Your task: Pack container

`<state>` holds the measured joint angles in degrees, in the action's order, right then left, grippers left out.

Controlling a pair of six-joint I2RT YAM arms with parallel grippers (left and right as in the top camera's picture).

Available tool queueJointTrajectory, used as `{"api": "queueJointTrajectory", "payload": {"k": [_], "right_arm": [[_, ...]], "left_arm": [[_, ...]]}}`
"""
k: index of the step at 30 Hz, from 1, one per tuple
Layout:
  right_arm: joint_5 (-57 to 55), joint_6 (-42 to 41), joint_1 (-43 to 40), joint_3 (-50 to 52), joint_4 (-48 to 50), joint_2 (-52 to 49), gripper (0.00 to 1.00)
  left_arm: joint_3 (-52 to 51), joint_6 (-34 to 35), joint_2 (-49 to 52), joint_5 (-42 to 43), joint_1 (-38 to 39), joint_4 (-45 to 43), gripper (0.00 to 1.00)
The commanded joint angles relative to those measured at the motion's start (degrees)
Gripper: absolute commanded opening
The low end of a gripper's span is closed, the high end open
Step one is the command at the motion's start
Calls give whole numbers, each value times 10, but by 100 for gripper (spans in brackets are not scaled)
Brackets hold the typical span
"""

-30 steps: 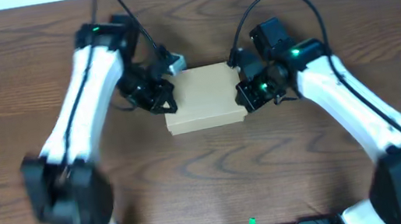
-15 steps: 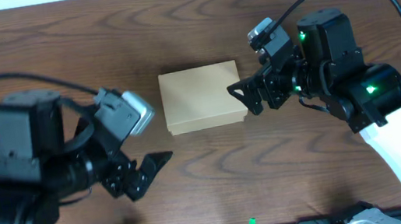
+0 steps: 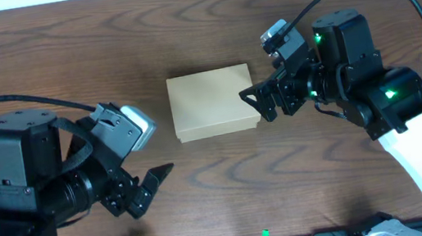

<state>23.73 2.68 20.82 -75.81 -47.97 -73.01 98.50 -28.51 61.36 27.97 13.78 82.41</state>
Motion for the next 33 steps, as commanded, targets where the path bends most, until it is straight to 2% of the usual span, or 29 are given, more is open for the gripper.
{"api": "queueJointTrajectory", "payload": {"k": [1, 11, 15, 17, 20, 23, 26, 30, 33], "right_arm": [[2, -5, 3, -3, 0, -1, 99], [2, -5, 3, -3, 0, -1, 99], [2, -5, 3, -3, 0, -1, 99], [2, -5, 3, -3, 0, -1, 99], [2, -5, 3, -3, 0, -1, 99], [2, -5, 3, -3, 0, -1, 99], [2, -5, 3, -3, 0, -1, 99], [2, -5, 3, -3, 0, -1, 99], [2, -5, 3, -3, 0, -1, 99]], "left_arm": [[1, 0, 0, -61, 1, 2, 95], [1, 0, -3, -74, 2, 8, 95], [1, 1, -58, -80, -2, 26, 95], [-1, 38, -102, -73, -24, 39, 95], [-28, 78, -160, -104, -68, 39, 95], [-94, 115, -238, -136, -100, -6, 95], [-216, 198, -352, -189, -123, -89, 95], [-346, 284, -440, -242, -128, -168, 95], [-444, 300, -487, -257, -128, -228, 95]]}}
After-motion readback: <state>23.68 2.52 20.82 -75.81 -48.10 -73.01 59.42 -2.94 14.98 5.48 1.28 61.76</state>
